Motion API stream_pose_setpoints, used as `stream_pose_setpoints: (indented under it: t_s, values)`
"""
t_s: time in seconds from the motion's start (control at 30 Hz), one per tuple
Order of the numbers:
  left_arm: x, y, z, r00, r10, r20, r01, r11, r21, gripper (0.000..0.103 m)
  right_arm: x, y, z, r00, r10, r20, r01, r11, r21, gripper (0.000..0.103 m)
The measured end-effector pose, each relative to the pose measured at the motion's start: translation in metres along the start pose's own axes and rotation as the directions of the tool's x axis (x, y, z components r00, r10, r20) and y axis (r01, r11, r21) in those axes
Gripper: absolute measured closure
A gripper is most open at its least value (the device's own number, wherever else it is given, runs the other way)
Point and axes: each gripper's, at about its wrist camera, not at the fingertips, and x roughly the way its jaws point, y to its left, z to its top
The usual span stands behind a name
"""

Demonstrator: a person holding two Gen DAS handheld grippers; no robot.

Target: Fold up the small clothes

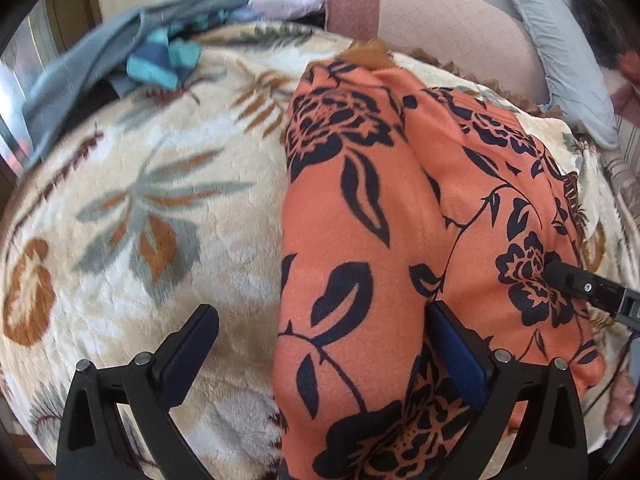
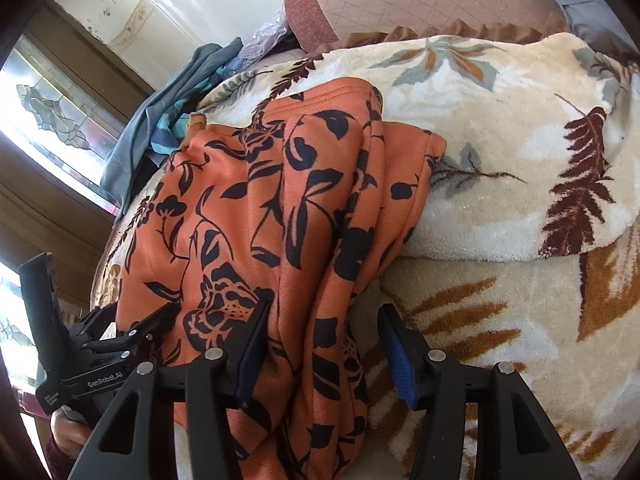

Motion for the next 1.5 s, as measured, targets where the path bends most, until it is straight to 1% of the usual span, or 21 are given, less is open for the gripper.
stream_pose_setpoints:
  t_s: [0.03,0.1,0.17,0.2,0.3,0.4,0.43,0.5,0.53,0.57,0.6,0.67,0.73,0.87,0.97,1.07,1.1,1.2,1.33,1.43,1.5]
  values:
    - [0.002,0.004,0.003,0.999,-0.029,-0.04,0.028,0.999,-0.021,0.0,0.0,0.0,0.002,1.0,-0.002,-0.011,0.002,1.0,0.006,0.045]
    - [0.004,0.009,0.007,0.995,-0.058,-0.083,0.055,0.998,-0.041,0.0,0.001,0.001,0.004,0.999,-0.012,-0.032,0.013,1.0,0.005,0.045]
    - [0.003,0.007,0.01,0.995,-0.052,-0.086,0.05,0.998,-0.024,0.0,0.001,0.003,0.007,0.999,-0.025,-0.046,0.025,1.0,0.002,0.045]
    - [-0.001,0.007,0.012,0.996,-0.041,-0.073,0.04,0.999,-0.013,0.0,0.002,0.004,0.008,0.998,-0.033,-0.054,0.033,0.999,-0.003,0.045]
    - [-0.019,0.012,0.022,1.0,-0.011,0.022,0.012,1.0,-0.02,0.0,0.0,0.009,0.013,0.996,-0.059,-0.072,0.058,0.998,-0.025,0.045]
    - [-0.038,0.023,0.03,0.994,-0.014,0.111,0.022,0.997,-0.071,0.0,-0.007,0.016,0.021,0.994,-0.081,-0.07,0.078,0.996,-0.05,0.045]
    - [-0.043,0.028,0.032,0.99,-0.019,0.14,0.034,0.994,-0.102,0.0,-0.011,0.02,0.025,0.994,-0.099,-0.053,0.095,0.993,-0.069,0.045]
    - [-0.048,0.034,0.038,0.983,-0.026,0.181,0.051,0.989,-0.137,0.0,-0.026,0.029,0.034,0.987,-0.16,0.024,0.162,0.98,-0.114,0.045]
    - [-0.048,0.034,0.04,0.981,-0.025,0.192,0.053,0.988,-0.143,0.0,-0.035,0.033,0.039,0.982,-0.175,0.077,0.184,0.974,-0.13,0.045]
    - [-0.047,0.032,0.043,0.98,-0.024,0.199,0.053,0.988,-0.143,0.0,-0.042,0.036,0.043,0.979,-0.166,0.118,0.182,0.974,-0.134,0.045]
    - [-0.045,0.028,0.045,0.98,-0.023,0.199,0.051,0.989,-0.138,0.0,-0.048,0.037,0.048,0.979,-0.136,0.15,0.156,0.98,-0.127,0.045]
    - [-0.035,0.016,0.048,0.985,-0.026,0.17,0.045,0.993,-0.109,0.0,-0.053,0.039,0.055,0.981,-0.046,0.187,0.067,0.992,-0.11,0.047]
    - [-0.025,0.002,0.048,0.992,-0.014,0.127,0.023,0.997,-0.074,0.0,-0.047,0.045,0.061,0.981,0.026,0.192,0.0,0.991,-0.135,0.068]
    - [-0.006,-0.015,0.044,0.997,0.022,0.067,-0.021,1.0,-0.019,0.0,-0.015,0.062,0.067,0.988,0.06,0.144,-0.035,0.985,-0.171,0.074]
    - [0.001,-0.014,0.044,0.998,0.033,0.059,-0.032,0.999,-0.011,0.0,0.01,0.057,0.069,0.994,0.056,0.096,-0.039,0.986,-0.163,0.074]
    - [0.009,-0.009,0.047,0.999,0.001,0.038,0.0,1.0,-0.026,0.0,0.029,0.043,0.074,0.997,-0.013,0.073,0.023,0.99,-0.137,0.093]
    - [0.01,-0.008,0.048,0.999,-0.006,0.035,0.007,1.0,-0.025,0.0,0.033,0.036,0.076,0.997,-0.03,0.067,0.038,0.992,-0.117,0.103]
    - [0.011,-0.01,0.047,1.0,-0.009,0.03,0.009,1.0,-0.007,0.0,0.043,0.023,0.076,0.997,-0.072,0.042,0.077,0.99,-0.118,0.103]
    - [0.009,-0.006,0.045,1.0,-0.013,0.024,0.013,1.0,-0.008,0.0,0.041,0.035,0.074,0.988,-0.139,0.067,0.149,0.974,-0.169,0.103]
    - [0.003,-0.003,0.042,0.999,-0.018,0.033,0.018,1.0,-0.003,0.0,0.027,0.045,0.077,0.991,-0.11,0.081,0.121,0.98,-0.157,0.102]
    - [-0.002,-0.003,0.039,0.999,-0.02,0.044,0.019,1.0,0.016,0.0,0.018,0.06,0.08,0.994,-0.059,0.09,0.075,0.98,-0.183,0.101]
